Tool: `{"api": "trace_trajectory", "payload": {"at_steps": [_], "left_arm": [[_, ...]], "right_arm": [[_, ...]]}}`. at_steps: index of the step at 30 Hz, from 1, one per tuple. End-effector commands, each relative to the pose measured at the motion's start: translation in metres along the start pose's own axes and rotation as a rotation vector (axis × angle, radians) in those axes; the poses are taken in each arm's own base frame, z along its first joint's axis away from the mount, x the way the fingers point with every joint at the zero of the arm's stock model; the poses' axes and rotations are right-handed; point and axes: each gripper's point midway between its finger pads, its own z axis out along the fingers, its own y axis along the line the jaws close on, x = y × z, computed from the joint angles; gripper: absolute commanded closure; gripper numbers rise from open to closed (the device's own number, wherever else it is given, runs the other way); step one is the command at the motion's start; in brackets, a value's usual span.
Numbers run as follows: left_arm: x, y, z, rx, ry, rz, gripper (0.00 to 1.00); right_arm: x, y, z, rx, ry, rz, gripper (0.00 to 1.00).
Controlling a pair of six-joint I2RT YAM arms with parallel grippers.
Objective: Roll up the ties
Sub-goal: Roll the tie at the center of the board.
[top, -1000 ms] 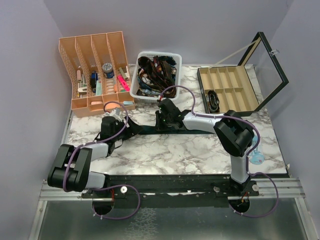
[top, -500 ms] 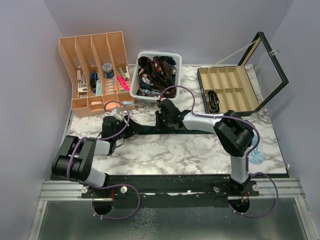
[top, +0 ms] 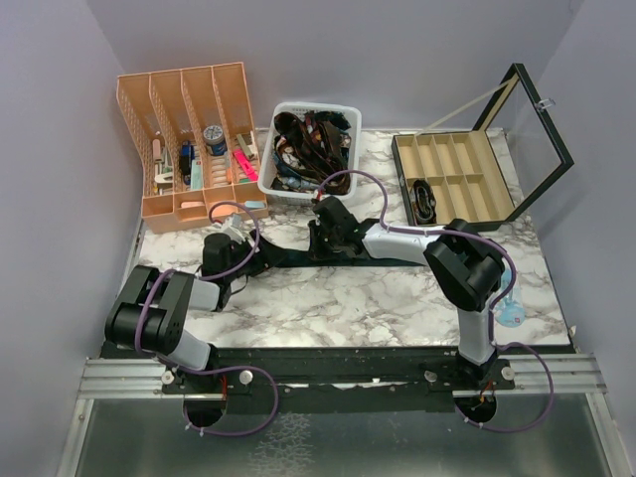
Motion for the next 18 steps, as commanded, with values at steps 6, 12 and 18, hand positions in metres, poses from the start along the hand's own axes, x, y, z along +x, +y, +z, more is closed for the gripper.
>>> {"api": "trace_trajectory", "payload": {"at_steps": [6, 12, 18], "left_arm": [[0.020, 0.008, -0.003, 0.004, 0.066, 0.027, 0.38], [0.020, 0.009, -0.003, -0.001, 0.065, 0.023, 0.45], [0.013, 0.004, -0.002, 0.007, 0.043, 0.015, 0.58]], "right_arm": [[0.024, -0.023, 0.009, 0.082, 0.073, -0.012, 0.84], [0.023, -0.023, 0.009, 0.082, 0.074, -0.015, 0.84], [0.022, -0.023, 0.007, 0.080, 0.069, -0.016, 0.84]]}}
